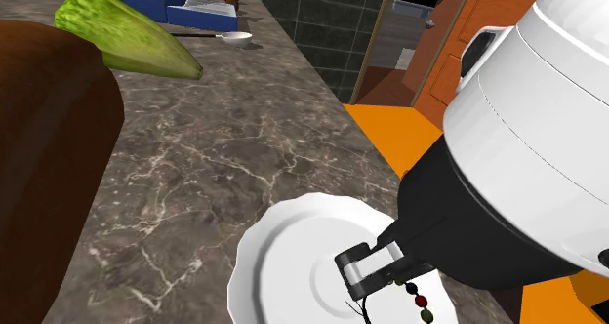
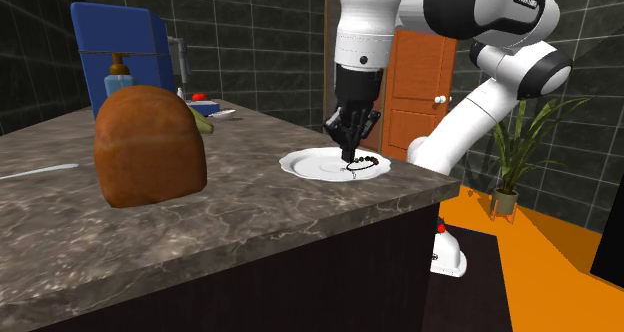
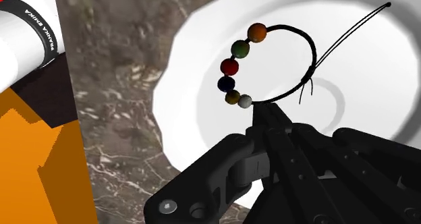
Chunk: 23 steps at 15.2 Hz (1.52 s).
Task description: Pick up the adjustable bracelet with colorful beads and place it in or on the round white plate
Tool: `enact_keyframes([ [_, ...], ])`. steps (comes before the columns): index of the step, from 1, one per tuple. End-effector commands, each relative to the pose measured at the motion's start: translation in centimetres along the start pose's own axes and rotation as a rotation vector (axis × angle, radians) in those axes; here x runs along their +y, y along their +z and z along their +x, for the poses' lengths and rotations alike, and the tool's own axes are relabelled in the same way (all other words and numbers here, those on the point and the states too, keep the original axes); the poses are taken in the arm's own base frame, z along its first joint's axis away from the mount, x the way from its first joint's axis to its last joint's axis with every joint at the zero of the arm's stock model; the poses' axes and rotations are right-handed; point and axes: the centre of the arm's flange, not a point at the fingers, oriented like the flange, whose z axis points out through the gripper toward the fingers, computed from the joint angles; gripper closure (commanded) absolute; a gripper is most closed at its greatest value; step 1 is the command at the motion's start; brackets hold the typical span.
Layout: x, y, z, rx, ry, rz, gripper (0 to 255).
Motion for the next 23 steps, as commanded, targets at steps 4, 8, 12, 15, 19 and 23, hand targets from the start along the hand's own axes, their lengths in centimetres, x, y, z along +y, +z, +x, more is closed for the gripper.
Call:
enact_keyframes([
  [4, 1.2, -2.6, -3.1, 0.032, 0.369, 0.0, 0],
  [8, 1.3, -4.6, -6.4, 0.063, 0.735, 0.0, 0],
  [12, 1.3, -2.5, -6.3, 0.063, 0.735, 0.0, 0],
  [15, 1.4, -1.2, -6.2, 0.063, 0.735, 0.0, 0],
  [19, 1.4, -1.2, -6.2, 0.063, 0.735, 0.0, 0],
  [23, 1.4, -1.2, -6.2, 0.063, 0.735, 0.0, 0],
])
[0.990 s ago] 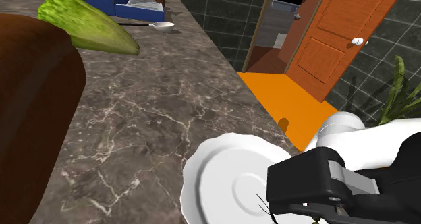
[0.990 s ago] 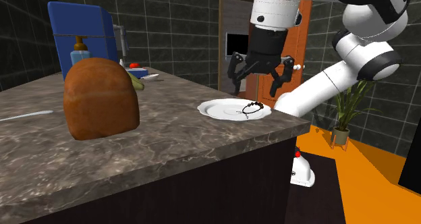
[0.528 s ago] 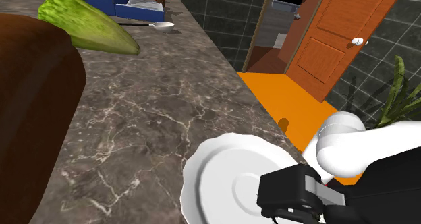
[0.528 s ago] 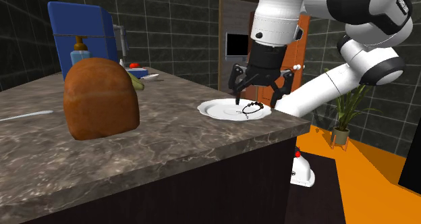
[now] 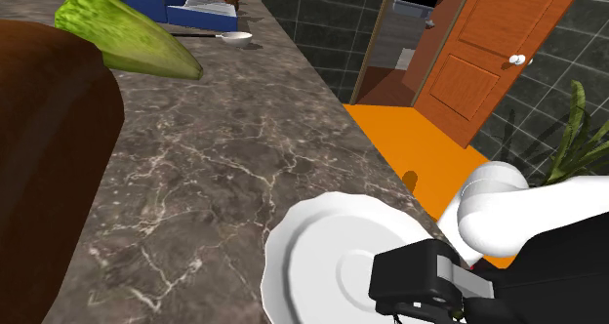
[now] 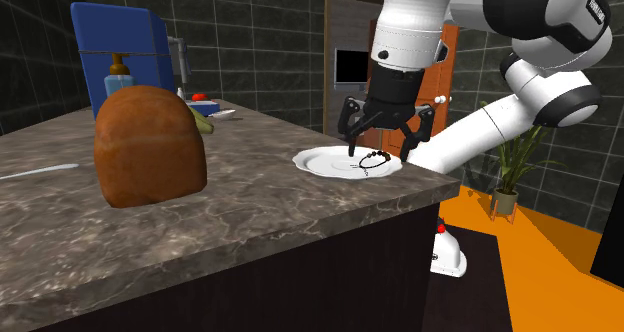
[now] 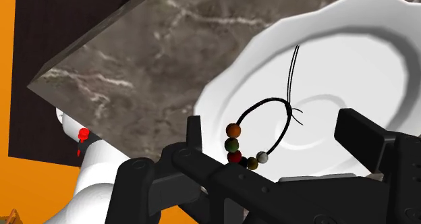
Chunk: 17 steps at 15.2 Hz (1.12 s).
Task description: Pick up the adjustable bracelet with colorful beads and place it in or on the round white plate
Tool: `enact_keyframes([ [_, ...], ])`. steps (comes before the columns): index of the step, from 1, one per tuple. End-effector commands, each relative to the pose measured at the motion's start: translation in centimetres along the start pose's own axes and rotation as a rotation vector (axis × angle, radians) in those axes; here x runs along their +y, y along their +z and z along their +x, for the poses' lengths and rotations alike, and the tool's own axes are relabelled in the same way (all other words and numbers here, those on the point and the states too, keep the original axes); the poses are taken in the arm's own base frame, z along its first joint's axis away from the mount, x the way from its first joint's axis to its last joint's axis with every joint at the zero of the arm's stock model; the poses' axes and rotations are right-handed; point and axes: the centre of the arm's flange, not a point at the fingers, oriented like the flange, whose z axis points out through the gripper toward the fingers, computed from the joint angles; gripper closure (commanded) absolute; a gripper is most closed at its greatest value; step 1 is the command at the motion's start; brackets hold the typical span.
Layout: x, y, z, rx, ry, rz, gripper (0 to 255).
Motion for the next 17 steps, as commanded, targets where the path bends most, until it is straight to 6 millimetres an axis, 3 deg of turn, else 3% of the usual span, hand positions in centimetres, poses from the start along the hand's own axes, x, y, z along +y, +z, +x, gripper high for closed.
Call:
enact_keyframes([
  [1, 0.0, 0.2, 0.0, 0.002, 0.0, -0.003, 255],
  [10, 0.0, 0.2, 0.0, 0.002, 0.0, -0.003, 255],
  [17, -0.4, -3.4, 1.0, 0.002, 0.0, -0.003, 255],
])
